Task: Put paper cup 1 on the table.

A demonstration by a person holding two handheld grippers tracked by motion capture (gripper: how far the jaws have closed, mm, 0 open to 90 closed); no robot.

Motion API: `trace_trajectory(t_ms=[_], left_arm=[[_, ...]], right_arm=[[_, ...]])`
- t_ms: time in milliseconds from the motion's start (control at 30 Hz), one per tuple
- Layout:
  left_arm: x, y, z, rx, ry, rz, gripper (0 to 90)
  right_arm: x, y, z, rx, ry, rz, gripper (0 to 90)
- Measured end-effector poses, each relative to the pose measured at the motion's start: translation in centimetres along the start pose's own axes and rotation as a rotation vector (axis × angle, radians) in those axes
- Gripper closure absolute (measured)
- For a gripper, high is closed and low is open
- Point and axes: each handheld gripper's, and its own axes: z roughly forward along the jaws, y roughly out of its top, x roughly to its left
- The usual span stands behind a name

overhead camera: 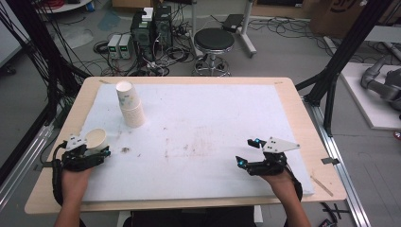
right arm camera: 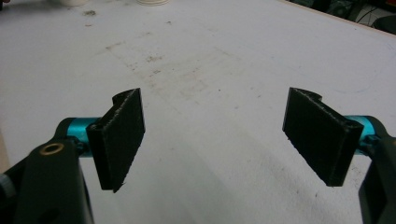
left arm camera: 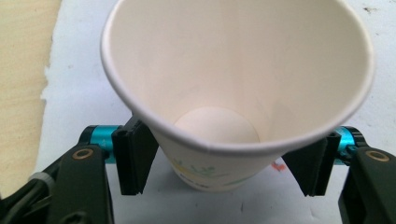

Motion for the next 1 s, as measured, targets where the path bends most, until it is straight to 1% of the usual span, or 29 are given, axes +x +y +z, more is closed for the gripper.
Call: trace_trajectory(t_ms=[33, 100, 200, 267, 300, 367, 467, 500, 567, 633, 700, 733, 767, 833, 867, 900, 1000], left_arm=[[0.0, 0.0, -0.1, 0.002, 0.002, -0.005, 31.7], [0.0, -0.1, -0.5, -0.006, 0.016, -0.011, 26.9], [0.2, -0.2, -1.3, -0.046, 0.013, -0.047, 20.6], [0.2, -0.2, -2.0, -0.072, 0.003, -0.053, 17.9], [0.2, -0.2, -2.4, -0.093, 0.002, -0.047, 17.9], [0.4, 0.0, -3.3, -0.148, 0.010, -0.048, 17.9], [0.8, 0.4, -4.5, -0.247, -0.004, -0.069, 17.7], [0.8, 0.6, -5.0, -0.298, -0.014, -0.073, 16.9], [0.6, 1.0, -5.7, -0.379, -0.031, -0.072, 16.8], [0.2, 1.5, -6.1, -0.443, -0.071, -0.064, 16.8], [-0.4, 2.0, -6.1, -0.476, -0.094, -0.029, 16.0], [-0.7, 2.1, -6.0, -0.483, -0.124, -0.021, 15.1], [-0.9, 2.3, -5.8, -0.491, -0.159, -0.021, 14.5], [-1.6, 2.5, -5.3, -0.508, -0.220, -0.022, 14.4], [-2.0, 2.5, -5.1, -0.511, -0.242, -0.025, 14.4], [-2.5, 2.7, -4.7, -0.515, -0.277, -0.019, 14.4], [-3.8, 3.3, -3.8, -0.517, -0.347, -0.006, 14.4]], right_arm=[[0.0, 0.0, 0.0, 0.003, 0.005, -0.001, 21.4], [0.0, 0.0, 0.0, 0.005, 0.006, -0.004, 21.4], [0.0, 0.0, 0.1, 0.009, 0.011, -0.007, 21.4], [0.0, 0.0, 0.1, 0.013, 0.010, -0.007, 21.4], [0.0, 0.0, 0.1, 0.016, 0.012, -0.007, 21.4], [0.0, 0.0, 0.1, 0.017, 0.012, -0.012, 21.4], [0.0, 0.0, 0.1, 0.017, 0.013, -0.013, 21.4], [0.0, 0.0, 0.1, 0.018, 0.013, -0.013, 21.4], [0.0, 0.0, 0.1, 0.018, 0.013, -0.014, 21.4], [0.0, 0.0, 0.1, 0.014, 0.009, -0.013, 21.4], [0.0, 0.1, 0.0, 0.012, -0.004, -0.008, 21.4], [-0.1, 0.1, 0.0, 0.008, -0.010, -0.010, 21.4], [-0.1, 0.1, -0.1, 0.008, -0.011, -0.001, 21.4], [-0.1, 0.1, -0.2, 0.000, -0.029, -0.003, 21.4], [-0.2, 0.1, -0.3, -0.003, -0.036, 0.001, 21.4], [-0.3, 0.1, -0.4, -0.005, -0.045, -0.002, 21.4], [-0.5, 0.1, -0.6, -0.014, -0.074, 0.006, 21.4]])
